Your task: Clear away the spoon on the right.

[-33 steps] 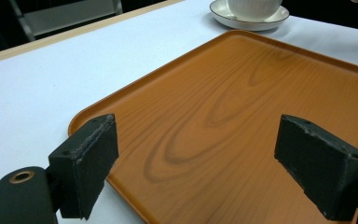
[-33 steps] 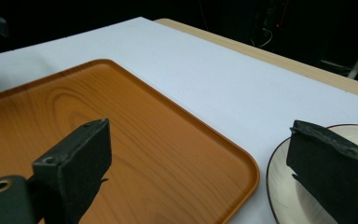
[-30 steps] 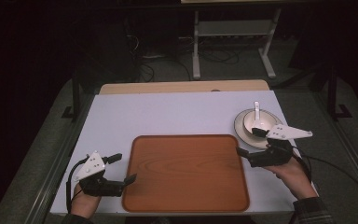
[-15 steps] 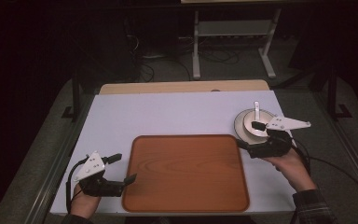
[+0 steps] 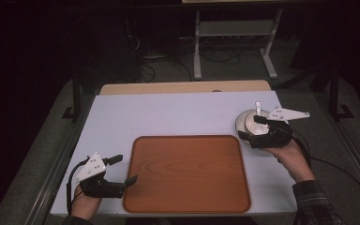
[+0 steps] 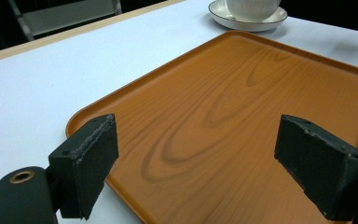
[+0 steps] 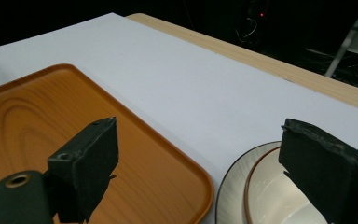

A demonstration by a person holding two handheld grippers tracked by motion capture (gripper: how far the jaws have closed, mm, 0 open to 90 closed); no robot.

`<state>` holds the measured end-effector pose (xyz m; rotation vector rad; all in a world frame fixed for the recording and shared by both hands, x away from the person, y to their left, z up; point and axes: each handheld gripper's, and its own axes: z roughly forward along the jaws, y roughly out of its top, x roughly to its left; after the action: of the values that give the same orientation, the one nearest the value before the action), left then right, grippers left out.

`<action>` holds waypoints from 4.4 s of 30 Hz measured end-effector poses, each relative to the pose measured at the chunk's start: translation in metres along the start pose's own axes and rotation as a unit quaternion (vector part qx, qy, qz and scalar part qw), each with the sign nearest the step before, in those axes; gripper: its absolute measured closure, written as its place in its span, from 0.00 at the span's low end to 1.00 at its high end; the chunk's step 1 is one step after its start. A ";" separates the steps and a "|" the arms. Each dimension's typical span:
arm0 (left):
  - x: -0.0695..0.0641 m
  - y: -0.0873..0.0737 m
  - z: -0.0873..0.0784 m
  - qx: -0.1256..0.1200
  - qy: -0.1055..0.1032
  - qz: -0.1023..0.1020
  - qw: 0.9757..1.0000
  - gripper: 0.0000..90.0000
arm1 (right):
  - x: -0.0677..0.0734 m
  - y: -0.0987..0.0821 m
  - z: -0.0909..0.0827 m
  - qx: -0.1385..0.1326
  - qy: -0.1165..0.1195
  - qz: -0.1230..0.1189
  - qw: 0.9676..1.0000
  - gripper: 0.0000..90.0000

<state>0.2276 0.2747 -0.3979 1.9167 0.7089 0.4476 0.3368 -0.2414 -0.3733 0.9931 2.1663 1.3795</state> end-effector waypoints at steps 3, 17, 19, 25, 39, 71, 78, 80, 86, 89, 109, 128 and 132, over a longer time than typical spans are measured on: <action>0.000 0.000 0.000 0.000 0.002 -0.001 1.000 0.14 | -0.005 0.003 0.002 0.003 -0.004 0.001 1.000 0.13; 0.000 0.000 -0.001 -0.002 0.002 -0.001 1.000 0.14 | -0.021 0.010 0.016 0.033 -0.015 0.010 0.999 0.18; 0.000 0.000 -0.001 -0.002 0.002 -0.001 1.000 0.14 | -0.026 0.012 0.018 0.037 -0.015 0.015 0.999 0.19; 0.000 0.000 -0.001 -0.002 0.002 -0.002 1.000 0.14 | -0.039 0.014 0.024 0.045 -0.024 0.037 0.998 0.24; 0.000 0.000 -0.001 -0.003 0.001 -0.002 1.000 0.14 | -0.057 0.025 0.035 0.061 -0.042 0.057 0.996 0.43; 0.002 -0.001 -0.002 -0.002 0.002 -0.005 1.000 0.14 | -0.098 0.021 0.065 0.115 -0.123 0.100 0.981 0.99; 0.002 -0.001 -0.002 -0.002 0.002 -0.005 1.000 0.14 | -0.100 0.020 0.064 0.117 -0.132 0.103 0.979 0.99; 0.001 -0.001 -0.002 -0.003 0.003 -0.007 1.000 0.14 | -0.101 0.019 0.062 0.119 -0.135 0.103 0.978 0.99; 0.001 -0.001 -0.002 -0.002 0.003 -0.006 1.000 0.14 | -0.108 0.017 0.056 0.120 -0.145 0.113 0.976 0.99; 0.001 -0.001 -0.002 -0.003 0.003 -0.007 1.000 0.14 | -0.109 0.016 0.052 0.119 -0.150 0.117 0.974 0.99; 0.000 -0.001 -0.002 -0.001 0.003 -0.004 1.000 0.14 | -0.119 0.001 0.029 0.124 -0.178 0.138 0.966 0.99; -0.001 0.000 -0.001 -0.001 0.001 -0.004 1.000 0.14 | -0.114 -0.012 0.004 0.115 -0.187 0.146 0.965 0.99; -0.001 0.000 0.000 -0.001 0.000 -0.003 1.000 0.14 | -0.111 -0.015 0.000 0.117 -0.190 0.140 0.965 0.99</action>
<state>0.2263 0.2741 -0.3977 1.9120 0.7151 0.4442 0.4066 -0.3271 -0.3921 1.5616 1.9782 0.9507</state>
